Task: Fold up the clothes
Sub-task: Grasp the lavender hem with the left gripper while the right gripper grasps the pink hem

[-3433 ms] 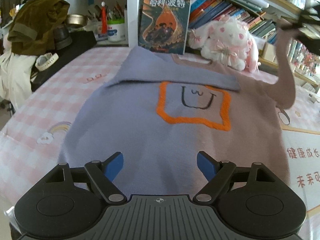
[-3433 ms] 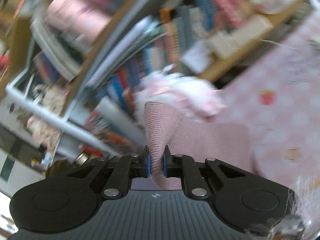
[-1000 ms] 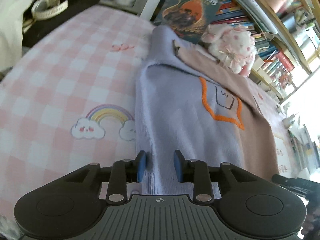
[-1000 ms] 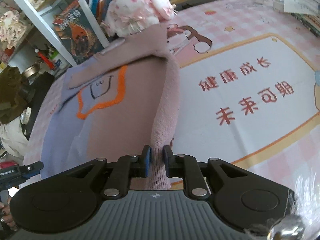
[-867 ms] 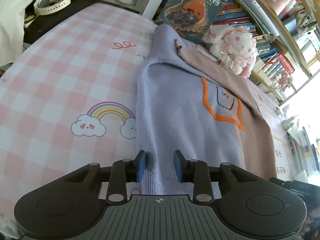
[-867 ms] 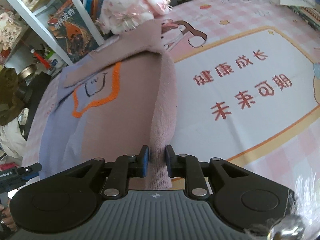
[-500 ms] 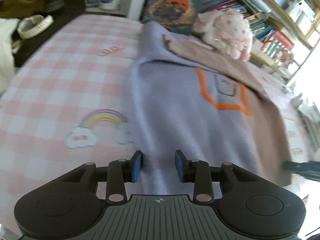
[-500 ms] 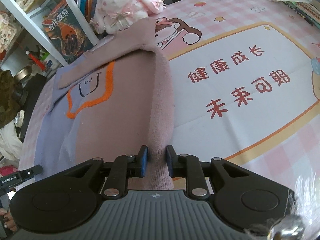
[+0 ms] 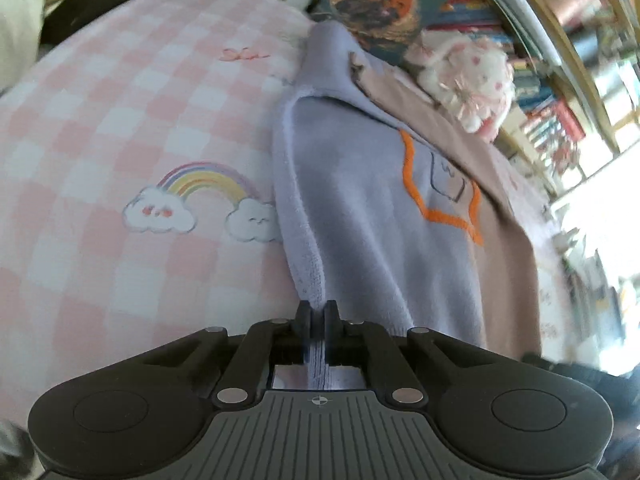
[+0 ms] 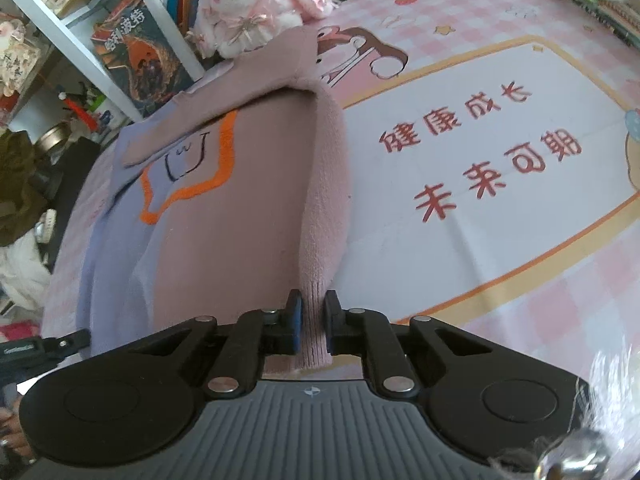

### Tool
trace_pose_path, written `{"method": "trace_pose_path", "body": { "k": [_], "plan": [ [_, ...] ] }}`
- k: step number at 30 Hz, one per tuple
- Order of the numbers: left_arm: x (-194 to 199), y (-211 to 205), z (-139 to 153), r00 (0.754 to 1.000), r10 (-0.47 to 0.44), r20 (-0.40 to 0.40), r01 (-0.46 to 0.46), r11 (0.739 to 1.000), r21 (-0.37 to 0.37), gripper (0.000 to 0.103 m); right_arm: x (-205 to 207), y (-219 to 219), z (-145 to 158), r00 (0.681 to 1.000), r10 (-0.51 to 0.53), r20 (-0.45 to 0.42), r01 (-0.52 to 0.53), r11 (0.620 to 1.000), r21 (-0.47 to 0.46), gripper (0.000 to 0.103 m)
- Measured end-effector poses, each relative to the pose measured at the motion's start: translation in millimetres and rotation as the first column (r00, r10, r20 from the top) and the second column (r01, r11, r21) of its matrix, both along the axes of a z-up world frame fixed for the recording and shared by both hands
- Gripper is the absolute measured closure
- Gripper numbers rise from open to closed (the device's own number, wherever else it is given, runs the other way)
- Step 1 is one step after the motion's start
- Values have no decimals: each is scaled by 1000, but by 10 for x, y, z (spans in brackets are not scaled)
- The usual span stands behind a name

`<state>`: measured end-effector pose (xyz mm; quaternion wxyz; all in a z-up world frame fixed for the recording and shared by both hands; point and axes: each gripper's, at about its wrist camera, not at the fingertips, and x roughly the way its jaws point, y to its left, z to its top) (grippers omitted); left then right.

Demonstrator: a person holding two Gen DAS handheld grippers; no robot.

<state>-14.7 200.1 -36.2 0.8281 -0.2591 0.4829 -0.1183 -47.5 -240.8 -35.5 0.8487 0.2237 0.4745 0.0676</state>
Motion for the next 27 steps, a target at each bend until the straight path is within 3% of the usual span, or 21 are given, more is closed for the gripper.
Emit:
{"method": "trace_pose_path", "body": {
  "k": [4,10,14,17,21,23,25,27],
  "plan": [
    [-273,185,46,999,-30,-26,29,998,-49,100,-179,-90,148,999,44,-24,-43,998,47,94],
    [-549,339,44,997,-22,-76,7,979,-205,100,-555,-188,326,989,105,-101,-90,986,143,94],
    [-441,382,235,999,34,-15,-37,934,-354,100,-453,-271,601,998,62,-18,-56,966,251,94],
    [-246,394,469,992,94,86,-47,897,-440,100,-376,-333,808,999,23,41,-36,943,332,94],
    [89,431,595,949,268,167,-124,802,-584,100,-63,-472,1114,979,-79,190,-9,906,424,94],
    [261,427,547,926,338,169,-166,765,-622,100,163,-541,1165,959,-155,238,29,887,460,94],
    [502,348,491,919,359,160,-192,764,-616,100,437,-571,1163,941,-207,267,61,881,470,94],
    [714,253,485,924,351,155,-203,790,-579,100,693,-567,1130,938,-227,264,91,892,443,94]
  ]
}}
